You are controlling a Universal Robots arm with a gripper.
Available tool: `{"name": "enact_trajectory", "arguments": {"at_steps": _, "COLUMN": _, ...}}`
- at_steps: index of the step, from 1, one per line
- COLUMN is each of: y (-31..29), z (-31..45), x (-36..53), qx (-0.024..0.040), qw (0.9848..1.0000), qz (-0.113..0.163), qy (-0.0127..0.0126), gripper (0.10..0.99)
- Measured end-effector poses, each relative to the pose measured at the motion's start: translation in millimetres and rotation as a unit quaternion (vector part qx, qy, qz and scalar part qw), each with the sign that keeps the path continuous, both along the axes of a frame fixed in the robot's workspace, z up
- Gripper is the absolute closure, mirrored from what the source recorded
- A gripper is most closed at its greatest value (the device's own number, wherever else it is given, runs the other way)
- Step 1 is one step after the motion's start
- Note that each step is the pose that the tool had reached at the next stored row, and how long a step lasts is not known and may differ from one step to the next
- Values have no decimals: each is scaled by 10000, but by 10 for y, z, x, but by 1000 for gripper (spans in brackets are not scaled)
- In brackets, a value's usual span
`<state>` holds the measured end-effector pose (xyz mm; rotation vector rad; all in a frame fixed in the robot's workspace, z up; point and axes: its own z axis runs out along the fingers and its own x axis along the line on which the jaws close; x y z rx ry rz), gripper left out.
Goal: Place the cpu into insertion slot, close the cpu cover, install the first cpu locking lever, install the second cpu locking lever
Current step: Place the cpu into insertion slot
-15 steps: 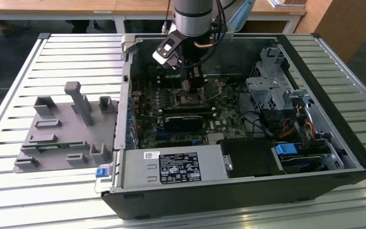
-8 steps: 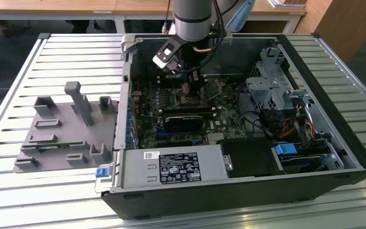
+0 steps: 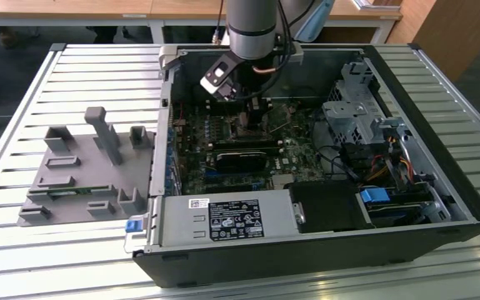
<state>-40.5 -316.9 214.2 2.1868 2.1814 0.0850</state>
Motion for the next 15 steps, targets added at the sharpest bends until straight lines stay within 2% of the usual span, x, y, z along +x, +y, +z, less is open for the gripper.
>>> {"name": "enact_trajectory", "arguments": {"at_steps": 15, "y": 0, "z": -68, "x": -2, "qx": -3, "qw": 10000, "qz": 0, "qy": 1, "gripper": 545}}
